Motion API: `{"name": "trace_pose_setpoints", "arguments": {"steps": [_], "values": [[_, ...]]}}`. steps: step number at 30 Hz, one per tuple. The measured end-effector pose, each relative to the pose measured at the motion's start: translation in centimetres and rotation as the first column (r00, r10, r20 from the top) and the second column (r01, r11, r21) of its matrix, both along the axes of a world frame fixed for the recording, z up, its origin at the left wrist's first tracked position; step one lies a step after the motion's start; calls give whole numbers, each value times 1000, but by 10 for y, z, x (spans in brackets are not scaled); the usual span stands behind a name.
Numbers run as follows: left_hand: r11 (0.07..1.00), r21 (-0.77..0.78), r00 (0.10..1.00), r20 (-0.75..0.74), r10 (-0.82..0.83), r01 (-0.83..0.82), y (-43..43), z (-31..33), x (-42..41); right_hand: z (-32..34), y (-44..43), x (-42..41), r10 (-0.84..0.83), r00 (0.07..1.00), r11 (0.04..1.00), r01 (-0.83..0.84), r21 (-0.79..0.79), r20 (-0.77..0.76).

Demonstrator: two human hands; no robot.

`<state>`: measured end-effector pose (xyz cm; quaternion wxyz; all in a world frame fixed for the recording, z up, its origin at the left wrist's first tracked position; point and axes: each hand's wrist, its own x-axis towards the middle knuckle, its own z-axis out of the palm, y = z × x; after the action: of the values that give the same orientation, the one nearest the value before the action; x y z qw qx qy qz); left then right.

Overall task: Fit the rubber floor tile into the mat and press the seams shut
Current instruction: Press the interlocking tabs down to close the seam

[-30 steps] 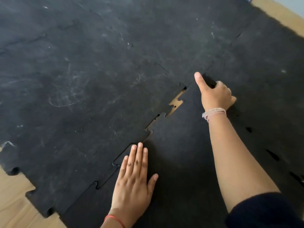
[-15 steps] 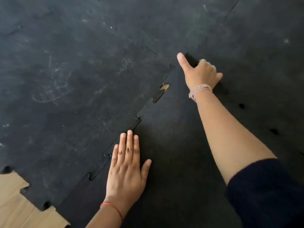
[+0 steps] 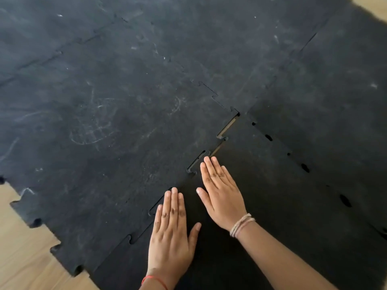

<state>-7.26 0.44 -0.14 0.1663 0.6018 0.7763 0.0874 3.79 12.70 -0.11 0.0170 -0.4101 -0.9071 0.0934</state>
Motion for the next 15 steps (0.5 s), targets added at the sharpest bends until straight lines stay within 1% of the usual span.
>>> {"name": "trace_pose_setpoints", "arguments": {"steps": [2, 6, 8, 9, 11, 12, 14, 15], "values": [[1000, 5, 1000, -1, 5, -5, 2, -3, 0, -4, 6, -1, 22, 1000, 1000, -22, 15, -4], [1000, -15, 1000, -19, -2, 2, 4, -8, 0, -5, 16, -8, 49, 997, 999, -48, 8, -62], [999, -44, 1000, -17, -4, 4, 4, -2, 0, 4, 23, -10, 46, 995, 998, -48, -31, -87], [998, -60, 1000, -23, -9, 8, 5, 1, 0, 9, 28, -10, 57, 995, 995, -63, -83, -76], [996, -90, 999, -42, -22, 19, 7, 10, -3, 19, 32, -7, 125, 991, 973, -113, -200, 47], [996, -87, 998, -48, -38, 34, 7, 14, -4, 21, 30, -4, 158, 980, 968, -129, -215, 123], [993, -83, 994, -51, -93, 88, 6, 18, -7, 20, 15, 4, 177, 954, 974, -136, -179, 243], [990, -84, 992, -52, -115, 110, 5, 15, -7, 18, 7, 6, 163, 951, 980, -125, -156, 262]]}}
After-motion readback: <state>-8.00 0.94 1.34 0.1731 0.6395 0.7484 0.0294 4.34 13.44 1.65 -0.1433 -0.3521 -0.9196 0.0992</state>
